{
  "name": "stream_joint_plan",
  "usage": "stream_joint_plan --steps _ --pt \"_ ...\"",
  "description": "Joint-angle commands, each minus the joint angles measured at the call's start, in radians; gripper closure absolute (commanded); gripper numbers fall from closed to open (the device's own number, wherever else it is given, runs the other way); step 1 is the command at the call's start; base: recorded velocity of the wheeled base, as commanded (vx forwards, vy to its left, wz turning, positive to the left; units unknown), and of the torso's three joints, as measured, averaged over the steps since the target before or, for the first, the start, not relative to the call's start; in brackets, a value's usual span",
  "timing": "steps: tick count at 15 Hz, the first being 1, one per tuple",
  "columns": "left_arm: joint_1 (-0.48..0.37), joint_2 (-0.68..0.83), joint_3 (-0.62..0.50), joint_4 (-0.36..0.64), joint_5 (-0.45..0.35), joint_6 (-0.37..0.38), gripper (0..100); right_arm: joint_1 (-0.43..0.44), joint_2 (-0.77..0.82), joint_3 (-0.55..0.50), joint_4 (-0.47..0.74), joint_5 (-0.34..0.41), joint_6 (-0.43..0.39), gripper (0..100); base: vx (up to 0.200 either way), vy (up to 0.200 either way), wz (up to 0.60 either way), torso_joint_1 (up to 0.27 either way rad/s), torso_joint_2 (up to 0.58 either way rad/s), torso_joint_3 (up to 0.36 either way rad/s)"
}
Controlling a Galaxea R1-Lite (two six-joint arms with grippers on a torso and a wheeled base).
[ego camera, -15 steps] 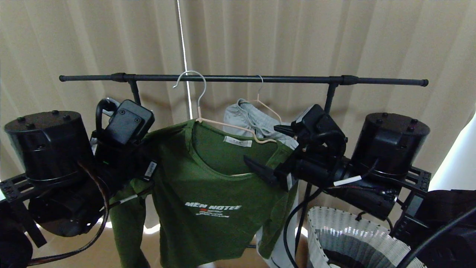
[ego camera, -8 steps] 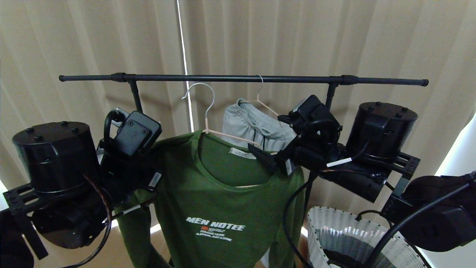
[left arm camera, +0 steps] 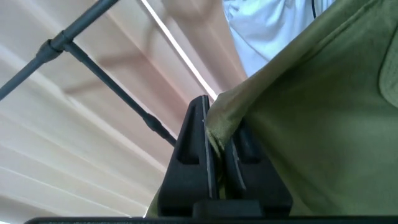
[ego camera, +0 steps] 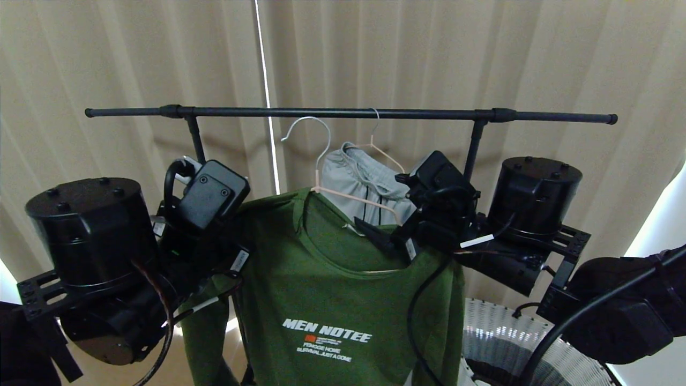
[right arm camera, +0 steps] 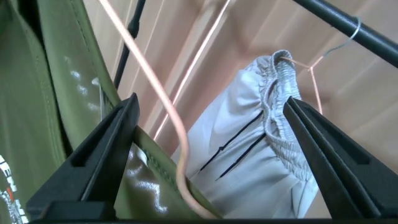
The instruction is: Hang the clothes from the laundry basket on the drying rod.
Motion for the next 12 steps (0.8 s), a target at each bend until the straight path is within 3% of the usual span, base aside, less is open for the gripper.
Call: stream_joint_plan --steps 1,3,4,12 --pt "-0.001 0.017 -0.002 -0.001 0.0 0.001 100 0.01 -0.006 0.004 0.0 0.0 -0.001 0 0.0 0.0 0.0 0.0 0.0 0.0" --pt "-0.006 0.017 -0.008 -0.001 0.002 0.001 100 0.01 -0.001 0.021 -0.001 0.0 -0.012 0 0.0 0.0 0.0 0.0 0.0 0.0" --pt "-0.006 0.015 -0.008 -0.001 0.002 0.001 100 0.01 -0.001 0.025 -0.001 0.0 -0.014 100 0.0 0.0 0.0 0.0 0.0 0.0" --pt "-0.007 0.015 0.01 -0.033 0.0 0.001 100 0.009 0.002 0.032 -0.01 -0.001 -0.012 100 0.0 0.0 0.0 0.0 0.0 0.0"
